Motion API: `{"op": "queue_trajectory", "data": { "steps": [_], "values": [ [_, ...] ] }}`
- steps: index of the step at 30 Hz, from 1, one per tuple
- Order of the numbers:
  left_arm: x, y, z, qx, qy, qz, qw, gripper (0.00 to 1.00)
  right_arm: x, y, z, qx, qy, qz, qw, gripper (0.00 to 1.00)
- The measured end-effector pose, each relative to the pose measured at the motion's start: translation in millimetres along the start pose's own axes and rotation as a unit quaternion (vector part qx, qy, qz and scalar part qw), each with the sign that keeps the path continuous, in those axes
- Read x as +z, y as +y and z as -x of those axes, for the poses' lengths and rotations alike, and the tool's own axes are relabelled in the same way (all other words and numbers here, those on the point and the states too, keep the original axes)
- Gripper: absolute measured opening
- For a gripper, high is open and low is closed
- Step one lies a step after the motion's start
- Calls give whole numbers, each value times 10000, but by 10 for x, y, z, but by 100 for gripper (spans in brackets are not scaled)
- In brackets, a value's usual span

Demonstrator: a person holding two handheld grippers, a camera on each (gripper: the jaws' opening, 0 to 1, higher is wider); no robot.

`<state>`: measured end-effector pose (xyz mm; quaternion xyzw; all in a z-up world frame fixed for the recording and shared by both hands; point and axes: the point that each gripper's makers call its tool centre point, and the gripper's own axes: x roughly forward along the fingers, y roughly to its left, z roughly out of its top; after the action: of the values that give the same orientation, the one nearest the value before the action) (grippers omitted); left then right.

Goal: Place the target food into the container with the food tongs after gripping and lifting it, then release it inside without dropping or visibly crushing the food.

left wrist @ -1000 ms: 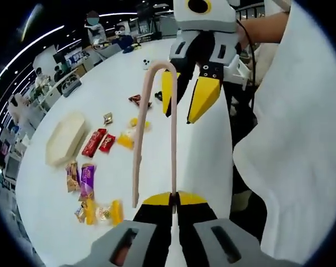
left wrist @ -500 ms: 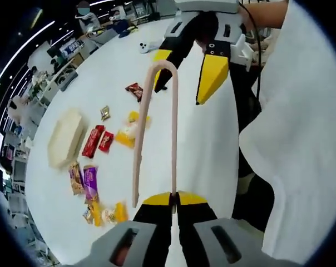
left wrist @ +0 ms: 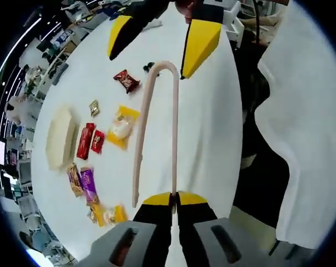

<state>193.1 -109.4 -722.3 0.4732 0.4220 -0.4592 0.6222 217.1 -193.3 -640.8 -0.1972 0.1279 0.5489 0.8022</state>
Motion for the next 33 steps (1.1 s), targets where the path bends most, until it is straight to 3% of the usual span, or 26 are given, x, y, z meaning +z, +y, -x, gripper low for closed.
{"op": "queue_trajectory", "data": {
  "steps": [6, 8, 12, 13, 16, 22, 33],
  "values": [
    [-1, -45, 27, -79, 64, 131, 9999, 0, 10, 250, -225, 498, 229, 313, 9980, 41],
    [-11, -55, 38, -91, 73, 114, 9999, 0, -5, 316, -298, 566, 289, 513, 9967, 35],
    [-67, -45, 63, -102, 155, 98, 9998, 0, -210, 338, -392, 610, 865, 1019, 9892, 19],
    [-77, -45, 67, -119, 160, 94, 9998, 0, -210, 344, -407, 629, 866, 1049, 9887, 17],
    [-123, -30, 57, -199, 160, 81, 9996, 0, -170, 358, -435, 668, 833, 847, 9907, 17],
    [-174, 17, 47, -309, 119, 32, 9994, 0, -61, 360, -519, 659, 996, 1013, 9877, 19],
    [-280, 212, 12, -188, -194, -149, 9995, 0, -95, 240, -706, 487, 1725, 979, 9789, 17]
  ]
}}
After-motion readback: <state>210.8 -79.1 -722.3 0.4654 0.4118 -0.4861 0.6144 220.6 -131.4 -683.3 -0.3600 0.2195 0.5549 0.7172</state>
